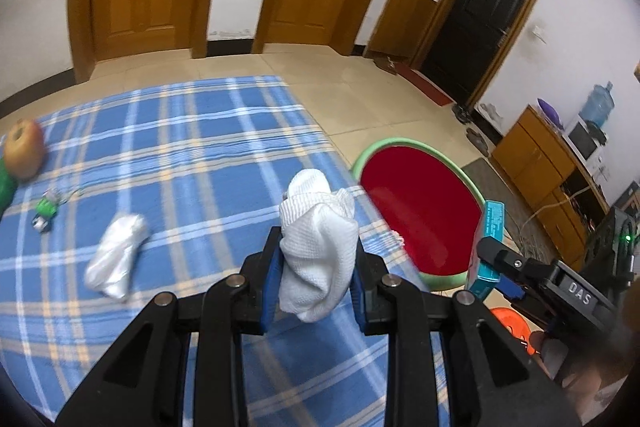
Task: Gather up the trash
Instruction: 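Carry the medicine box with the right tool while the left carries the sock to the bucket, then open the right tool over the bucket while the left tool releases the sock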
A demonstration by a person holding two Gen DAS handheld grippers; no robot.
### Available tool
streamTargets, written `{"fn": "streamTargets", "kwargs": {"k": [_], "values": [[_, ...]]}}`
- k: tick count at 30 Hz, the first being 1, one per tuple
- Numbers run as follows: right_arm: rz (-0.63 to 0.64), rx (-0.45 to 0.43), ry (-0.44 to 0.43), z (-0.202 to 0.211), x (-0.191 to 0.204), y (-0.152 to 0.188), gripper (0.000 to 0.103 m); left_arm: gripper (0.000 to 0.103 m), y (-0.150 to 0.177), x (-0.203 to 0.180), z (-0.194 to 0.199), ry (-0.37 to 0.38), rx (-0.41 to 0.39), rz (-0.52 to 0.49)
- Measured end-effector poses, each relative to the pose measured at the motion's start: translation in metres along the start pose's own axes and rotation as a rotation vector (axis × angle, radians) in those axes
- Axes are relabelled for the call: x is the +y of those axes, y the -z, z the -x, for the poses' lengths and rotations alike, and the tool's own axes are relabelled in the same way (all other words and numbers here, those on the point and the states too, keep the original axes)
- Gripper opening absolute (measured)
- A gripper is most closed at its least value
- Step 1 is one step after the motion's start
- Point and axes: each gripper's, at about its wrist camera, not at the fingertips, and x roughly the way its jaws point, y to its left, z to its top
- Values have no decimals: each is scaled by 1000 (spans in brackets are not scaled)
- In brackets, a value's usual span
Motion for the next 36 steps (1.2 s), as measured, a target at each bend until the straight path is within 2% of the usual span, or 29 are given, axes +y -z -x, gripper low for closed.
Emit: {"fn": "streamTargets", "kwargs": {"k": [7,15,25,36], "values": [[-48,-10,50,-7,-26,-18,63,29,-11,-28,-26,29,26,-71],[-58,-6,97,-10,-44,-31,64,29,-15,-51,-45,49,51,-107],[-58,-15,91,-9,-51,-34,65,29,-13,-69,-61,61,81,-138],[-88,-66,105,20,-60,-32,65,29,-21,-99,-97,63,107,-189]]}}
